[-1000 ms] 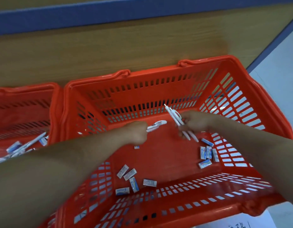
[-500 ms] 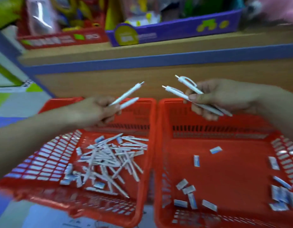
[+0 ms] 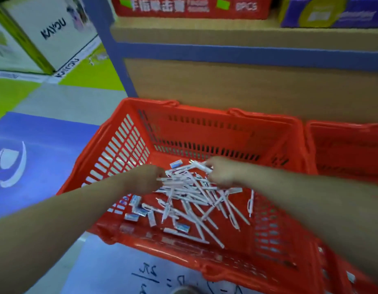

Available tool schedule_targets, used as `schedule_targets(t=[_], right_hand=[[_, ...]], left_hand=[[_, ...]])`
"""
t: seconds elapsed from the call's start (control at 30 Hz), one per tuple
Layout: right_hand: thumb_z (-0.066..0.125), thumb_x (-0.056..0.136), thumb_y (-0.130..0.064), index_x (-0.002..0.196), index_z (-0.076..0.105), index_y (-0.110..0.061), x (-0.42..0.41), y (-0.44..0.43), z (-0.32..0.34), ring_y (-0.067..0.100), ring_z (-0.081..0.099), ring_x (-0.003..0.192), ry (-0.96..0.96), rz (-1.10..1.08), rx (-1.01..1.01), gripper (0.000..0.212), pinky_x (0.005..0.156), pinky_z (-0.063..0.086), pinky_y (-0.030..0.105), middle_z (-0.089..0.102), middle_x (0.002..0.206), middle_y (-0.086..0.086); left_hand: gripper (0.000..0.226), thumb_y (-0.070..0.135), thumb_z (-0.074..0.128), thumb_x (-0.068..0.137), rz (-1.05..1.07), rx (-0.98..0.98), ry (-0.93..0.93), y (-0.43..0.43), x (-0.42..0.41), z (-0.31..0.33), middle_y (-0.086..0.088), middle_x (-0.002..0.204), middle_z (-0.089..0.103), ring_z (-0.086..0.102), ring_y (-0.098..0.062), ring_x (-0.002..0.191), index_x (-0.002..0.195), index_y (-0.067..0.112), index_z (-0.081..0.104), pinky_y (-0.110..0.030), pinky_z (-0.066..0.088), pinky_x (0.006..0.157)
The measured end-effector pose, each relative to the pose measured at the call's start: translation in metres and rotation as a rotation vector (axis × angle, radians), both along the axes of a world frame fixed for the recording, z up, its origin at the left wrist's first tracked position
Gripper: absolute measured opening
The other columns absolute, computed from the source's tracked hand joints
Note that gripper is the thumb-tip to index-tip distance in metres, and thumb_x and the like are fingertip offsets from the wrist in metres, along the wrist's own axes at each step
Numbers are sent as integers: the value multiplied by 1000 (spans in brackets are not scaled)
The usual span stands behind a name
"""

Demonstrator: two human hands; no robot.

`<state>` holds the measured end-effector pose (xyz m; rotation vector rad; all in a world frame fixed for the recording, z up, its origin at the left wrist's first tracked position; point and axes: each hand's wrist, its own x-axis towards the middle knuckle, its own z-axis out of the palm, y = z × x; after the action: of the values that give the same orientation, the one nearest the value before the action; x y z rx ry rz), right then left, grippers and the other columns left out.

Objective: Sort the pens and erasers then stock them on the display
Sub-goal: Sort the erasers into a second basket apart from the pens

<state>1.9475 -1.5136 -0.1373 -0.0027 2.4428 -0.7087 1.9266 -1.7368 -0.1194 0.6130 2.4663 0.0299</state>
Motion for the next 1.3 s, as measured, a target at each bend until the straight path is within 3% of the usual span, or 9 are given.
schedule_targets(t=[0.13, 0.2, 0.27, 0.37, 0.47, 0.77, 0.9, 1.13, 1.3], right_hand=[[57, 85, -5, 113, 63, -3, 22, -24, -29, 19, 56, 65, -111, -186, -140, 28, 58, 43, 26, 66, 93, 14], [60, 86, -7, 110, 67, -8, 26, -25, -44, 17, 59, 78, -86, -286, -205, 25, 72, 48, 28, 65, 97, 7], [56, 86, -4, 105, 71, -9, 26, -20, -51, 22, 63, 96, 73, -409, -173, 25, 85, 48, 30, 68, 103, 8], [49, 81, 3, 109, 67, -12, 22, -1, -56, 28, 62, 106, 276, -734, -47, 37, 87, 46, 29, 68, 111, 11], [49, 75, 8, 109, 65, -10, 27, 16, -67, 30, 62, 106, 287, -949, -11, 42, 87, 46, 29, 68, 110, 13], [56, 80, -2, 119, 63, -19, 53, 23, -100, 30, 56, 110, 217, -502, 301, 44, 95, 46, 32, 59, 121, 8], [59, 83, -12, 110, 62, -16, 63, 26, -112, 32, 58, 106, 236, -495, 382, 28, 88, 47, 33, 61, 113, 11], [57, 87, -18, 78, 58, -15, 45, 21, -104, 31, 61, 81, 190, -975, 17, 10, 64, 38, 28, 63, 81, 9], [46, 84, -12, 87, 47, -26, 28, 9, -87, 32, 62, 62, 324, -1015, -175, 14, 59, 49, 38, 62, 65, 9]], left_hand=[[25, 25, 54, 89, -145, 3, -136, -5, -10, -28, -9, 112, 65, 59, -24, 102, 109, 13, 65, -29, 44, 87], [26, 29, 52, 86, -154, 35, -168, -6, -17, -39, -8, 101, 70, 63, -20, 90, 95, 13, 71, -31, 48, 83], [22, 23, 53, 87, -130, 97, -39, -3, -25, -44, -5, 97, 72, 65, -21, 91, 95, 15, 72, -27, 48, 80], [25, 12, 52, 87, -19, 268, 224, 10, -41, -48, -2, 101, 72, 64, -22, 97, 101, 20, 71, -25, 43, 80], [27, 11, 50, 87, -44, 293, 182, 31, -47, -63, -4, 101, 72, 64, -22, 97, 101, 22, 70, -28, 47, 83], [23, 19, 53, 87, -207, 121, 253, 47, -35, -105, -9, 95, 67, 63, -31, 89, 110, 21, 54, -36, 53, 71], [23, 36, 59, 88, -158, 131, 106, 48, -39, -104, -5, 97, 67, 62, -27, 93, 103, 19, 60, -32, 49, 70], [10, 23, 59, 81, -16, 184, 77, 57, -26, -108, -6, 88, 66, 62, -26, 88, 82, 14, 63, -30, 47, 67], [27, 9, 50, 88, 305, 421, 141, 41, -48, -98, -17, 92, 65, 61, -34, 86, 114, 16, 51, -28, 36, 65]])
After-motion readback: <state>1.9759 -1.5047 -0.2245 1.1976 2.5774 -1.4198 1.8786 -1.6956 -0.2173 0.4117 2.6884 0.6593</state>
